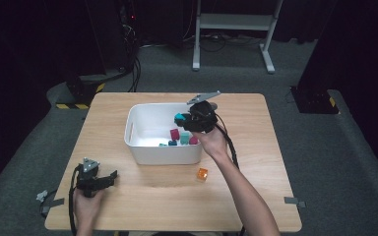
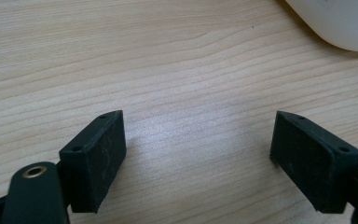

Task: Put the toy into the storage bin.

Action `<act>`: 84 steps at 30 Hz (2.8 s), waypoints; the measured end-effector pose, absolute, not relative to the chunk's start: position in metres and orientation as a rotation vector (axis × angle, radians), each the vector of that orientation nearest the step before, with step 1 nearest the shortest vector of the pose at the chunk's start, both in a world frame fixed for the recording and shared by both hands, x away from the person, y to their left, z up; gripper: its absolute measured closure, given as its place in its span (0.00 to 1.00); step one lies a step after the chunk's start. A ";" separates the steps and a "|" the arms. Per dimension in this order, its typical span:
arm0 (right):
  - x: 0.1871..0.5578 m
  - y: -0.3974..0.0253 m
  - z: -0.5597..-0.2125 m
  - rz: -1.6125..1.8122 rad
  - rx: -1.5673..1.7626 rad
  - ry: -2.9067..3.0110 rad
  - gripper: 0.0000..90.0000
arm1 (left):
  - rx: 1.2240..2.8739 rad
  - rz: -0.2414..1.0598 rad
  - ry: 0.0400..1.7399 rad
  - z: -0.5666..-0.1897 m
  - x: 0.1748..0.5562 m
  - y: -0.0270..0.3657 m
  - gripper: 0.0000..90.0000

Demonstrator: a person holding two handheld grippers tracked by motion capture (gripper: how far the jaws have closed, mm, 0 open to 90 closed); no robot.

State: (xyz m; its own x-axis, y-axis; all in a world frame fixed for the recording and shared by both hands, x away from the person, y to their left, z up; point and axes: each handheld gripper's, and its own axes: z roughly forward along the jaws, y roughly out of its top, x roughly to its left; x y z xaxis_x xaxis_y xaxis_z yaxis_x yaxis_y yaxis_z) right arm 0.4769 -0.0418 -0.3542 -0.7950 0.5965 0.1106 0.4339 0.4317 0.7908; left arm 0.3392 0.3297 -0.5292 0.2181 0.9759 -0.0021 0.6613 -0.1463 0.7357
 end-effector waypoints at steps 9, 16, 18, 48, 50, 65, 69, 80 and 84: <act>0.482 -0.034 -0.367 1.253 0.939 2.512 0.63 | 1.883 0.660 1.510 -0.529 0.339 0.330 0.20; 0.474 -0.048 -0.364 1.300 0.934 2.462 0.54 | 1.884 0.660 1.510 -0.529 0.339 0.330 0.20; 0.470 -0.057 -0.363 1.324 0.936 2.440 0.52 | 1.883 0.660 1.510 -0.529 0.339 0.330 0.20; 0.387 -0.145 -0.452 1.331 1.123 2.297 0.41 | 1.883 0.660 1.511 -0.529 0.339 0.330 0.20; 0.382 -0.142 -0.461 1.310 1.127 2.313 0.41 | 1.883 0.661 1.511 -0.529 0.339 0.329 0.20; 0.377 -0.118 -0.499 1.210 1.121 2.411 0.40 | 1.881 0.659 1.512 -0.529 0.339 0.330 0.20; 0.379 -0.111 -0.508 1.134 1.106 2.434 0.39 | 1.880 0.659 1.513 -0.529 0.339 0.330 0.20; 0.380 -0.107 -0.516 1.070 1.103 2.440 0.48 | 1.880 0.660 1.513 -0.529 0.339 0.330 0.21; 0.381 -0.106 -0.519 1.047 1.084 2.443 0.53 | 1.878 0.660 1.513 -0.529 0.339 0.330 0.21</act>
